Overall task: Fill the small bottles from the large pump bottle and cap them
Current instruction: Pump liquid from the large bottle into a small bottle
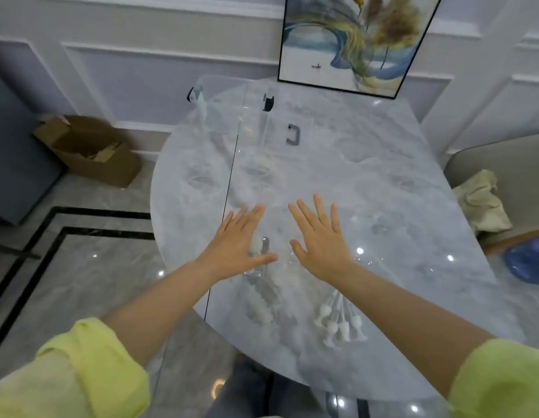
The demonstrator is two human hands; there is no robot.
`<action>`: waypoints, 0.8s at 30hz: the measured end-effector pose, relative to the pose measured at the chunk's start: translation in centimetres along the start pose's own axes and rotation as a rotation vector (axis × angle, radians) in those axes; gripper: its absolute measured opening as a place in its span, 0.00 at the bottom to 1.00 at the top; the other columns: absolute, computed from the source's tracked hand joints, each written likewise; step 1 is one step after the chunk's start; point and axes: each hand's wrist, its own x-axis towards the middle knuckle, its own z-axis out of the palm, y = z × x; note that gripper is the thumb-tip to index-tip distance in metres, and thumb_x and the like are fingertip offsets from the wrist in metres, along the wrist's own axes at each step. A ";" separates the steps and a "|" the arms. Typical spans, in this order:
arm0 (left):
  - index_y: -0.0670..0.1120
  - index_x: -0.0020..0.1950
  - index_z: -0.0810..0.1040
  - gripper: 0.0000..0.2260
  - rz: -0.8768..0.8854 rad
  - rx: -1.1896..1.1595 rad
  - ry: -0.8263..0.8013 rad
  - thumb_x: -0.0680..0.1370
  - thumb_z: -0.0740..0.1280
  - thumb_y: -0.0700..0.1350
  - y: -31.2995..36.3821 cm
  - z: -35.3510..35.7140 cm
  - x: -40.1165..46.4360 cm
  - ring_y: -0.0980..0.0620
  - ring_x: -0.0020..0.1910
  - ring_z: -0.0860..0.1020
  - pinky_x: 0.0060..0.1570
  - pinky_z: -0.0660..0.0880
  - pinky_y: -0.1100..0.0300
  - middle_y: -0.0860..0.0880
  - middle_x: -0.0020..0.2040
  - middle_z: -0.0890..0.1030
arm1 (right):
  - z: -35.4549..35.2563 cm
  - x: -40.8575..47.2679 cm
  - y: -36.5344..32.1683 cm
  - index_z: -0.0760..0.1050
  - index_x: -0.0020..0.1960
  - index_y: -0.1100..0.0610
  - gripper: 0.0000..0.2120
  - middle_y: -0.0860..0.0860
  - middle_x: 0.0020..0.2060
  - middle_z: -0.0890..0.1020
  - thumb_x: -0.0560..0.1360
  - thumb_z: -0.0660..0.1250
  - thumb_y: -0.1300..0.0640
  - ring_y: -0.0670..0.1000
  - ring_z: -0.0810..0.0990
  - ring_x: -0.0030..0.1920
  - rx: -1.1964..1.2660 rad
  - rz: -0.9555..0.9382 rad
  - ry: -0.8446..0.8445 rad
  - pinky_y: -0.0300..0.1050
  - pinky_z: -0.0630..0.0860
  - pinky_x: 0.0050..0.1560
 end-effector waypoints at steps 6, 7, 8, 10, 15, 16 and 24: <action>0.57 0.80 0.62 0.43 -0.157 -0.374 0.008 0.68 0.77 0.57 -1.0 1.0 -0.6 0.54 0.66 0.76 0.71 0.69 0.53 0.56 0.70 0.76 | 0.9 -0.2 -1.6 0.57 0.82 0.54 0.32 0.50 0.78 0.67 0.81 0.62 0.60 0.52 0.47 0.83 0.293 -0.111 -0.046 0.48 0.35 0.81; 0.56 0.79 0.65 0.42 -0.151 -0.422 0.020 0.68 0.78 0.54 -1.1 1.3 -0.8 0.55 0.65 0.76 0.69 0.71 0.55 0.56 0.68 0.76 | 0.8 -0.3 -1.9 0.57 0.82 0.53 0.32 0.50 0.78 0.67 0.80 0.61 0.62 0.51 0.49 0.83 0.351 -0.123 -0.066 0.45 0.36 0.81; 0.55 0.79 0.66 0.41 -0.137 -0.452 0.033 0.69 0.79 0.51 -1.4 1.5 -0.8 0.57 0.64 0.76 0.67 0.72 0.58 0.57 0.68 0.76 | 0.8 -0.2 -2.0 0.57 0.82 0.53 0.32 0.50 0.78 0.67 0.81 0.61 0.64 0.51 0.51 0.83 0.394 -0.136 -0.094 0.42 0.37 0.80; 0.53 0.77 0.69 0.38 -0.136 -0.501 0.059 0.69 0.81 0.46 -1.7 2.1 -0.6 0.59 0.65 0.75 0.64 0.71 0.67 0.57 0.68 0.76 | 1.0 -0.2 -2.4 0.57 0.83 0.51 0.31 0.50 0.79 0.66 0.82 0.60 0.63 0.51 0.57 0.81 0.484 -0.123 -0.173 0.35 0.43 0.78; 0.56 0.66 0.74 0.30 -0.163 -0.547 0.030 0.68 0.83 0.44 -2.3 3.9 0.3 0.58 0.57 0.77 0.53 0.72 0.69 0.61 0.58 0.79 | 2.1 1.1 -3.3 0.66 0.79 0.51 0.23 0.49 0.71 0.76 0.85 0.62 0.54 0.49 0.72 0.71 0.726 -0.038 -0.203 0.35 0.63 0.73; 0.56 0.65 0.74 0.31 -0.172 -0.583 0.032 0.67 0.83 0.44 -2.5 4.4 0.5 0.62 0.57 0.78 0.54 0.74 0.66 0.62 0.58 0.79 | 2.4 1.4 -3.5 0.67 0.78 0.51 0.22 0.49 0.70 0.77 0.85 0.63 0.53 0.48 0.73 0.70 0.740 -0.037 -0.203 0.40 0.66 0.73; 0.67 0.68 0.68 0.38 -0.209 -0.663 0.127 0.65 0.84 0.47 -3.6 7.4 1.2 0.60 0.65 0.76 0.62 0.74 0.62 0.63 0.64 0.76 | 4.2 3.0 -4.2 0.76 0.71 0.50 0.19 0.46 0.62 0.82 0.81 0.69 0.49 0.45 0.79 0.63 0.809 0.030 -0.156 0.45 0.74 0.67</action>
